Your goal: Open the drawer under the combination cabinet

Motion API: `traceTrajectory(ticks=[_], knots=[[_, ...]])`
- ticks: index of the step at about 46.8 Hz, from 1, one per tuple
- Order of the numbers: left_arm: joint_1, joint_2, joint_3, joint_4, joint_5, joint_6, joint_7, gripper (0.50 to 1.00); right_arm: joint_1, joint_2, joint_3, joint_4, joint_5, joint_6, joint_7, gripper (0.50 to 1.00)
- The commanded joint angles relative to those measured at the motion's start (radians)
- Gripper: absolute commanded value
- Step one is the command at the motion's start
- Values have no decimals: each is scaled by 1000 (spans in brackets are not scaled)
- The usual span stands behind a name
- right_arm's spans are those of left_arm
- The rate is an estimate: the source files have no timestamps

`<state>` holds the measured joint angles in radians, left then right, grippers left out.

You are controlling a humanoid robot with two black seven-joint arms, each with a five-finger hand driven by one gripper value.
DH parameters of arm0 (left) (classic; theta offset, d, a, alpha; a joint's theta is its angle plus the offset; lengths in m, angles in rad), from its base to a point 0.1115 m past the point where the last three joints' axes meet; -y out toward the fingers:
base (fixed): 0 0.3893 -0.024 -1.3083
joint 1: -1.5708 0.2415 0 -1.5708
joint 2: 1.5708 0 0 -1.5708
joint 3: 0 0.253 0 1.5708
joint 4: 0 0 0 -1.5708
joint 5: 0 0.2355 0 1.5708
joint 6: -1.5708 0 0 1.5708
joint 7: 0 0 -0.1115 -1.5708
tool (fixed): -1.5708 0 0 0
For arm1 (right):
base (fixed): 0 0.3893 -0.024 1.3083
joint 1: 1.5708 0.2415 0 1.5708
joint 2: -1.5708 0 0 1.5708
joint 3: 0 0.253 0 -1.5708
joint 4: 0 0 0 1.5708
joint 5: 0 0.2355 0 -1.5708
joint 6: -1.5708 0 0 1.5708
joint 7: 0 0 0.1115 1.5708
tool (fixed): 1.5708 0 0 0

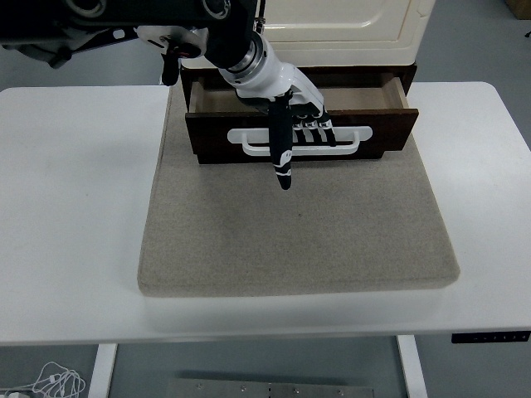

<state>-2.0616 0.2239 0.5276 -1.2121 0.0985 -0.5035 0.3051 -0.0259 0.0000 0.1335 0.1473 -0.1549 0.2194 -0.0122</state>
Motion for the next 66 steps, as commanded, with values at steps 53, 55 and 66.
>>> traceTrajectory(ticks=[53, 55, 66], knots=[[-31, 26, -32, -83, 3, -15, -6, 1000, 0, 0, 0, 0, 0, 0, 0, 926], [-31, 26, -32, -81, 3, -12, -6, 1000, -2, 0, 0, 0, 0, 0, 0, 926], [-31, 26, -31, -80, 4, -4, -6, 1000, 0, 0, 0, 0, 0, 0, 0, 926]])
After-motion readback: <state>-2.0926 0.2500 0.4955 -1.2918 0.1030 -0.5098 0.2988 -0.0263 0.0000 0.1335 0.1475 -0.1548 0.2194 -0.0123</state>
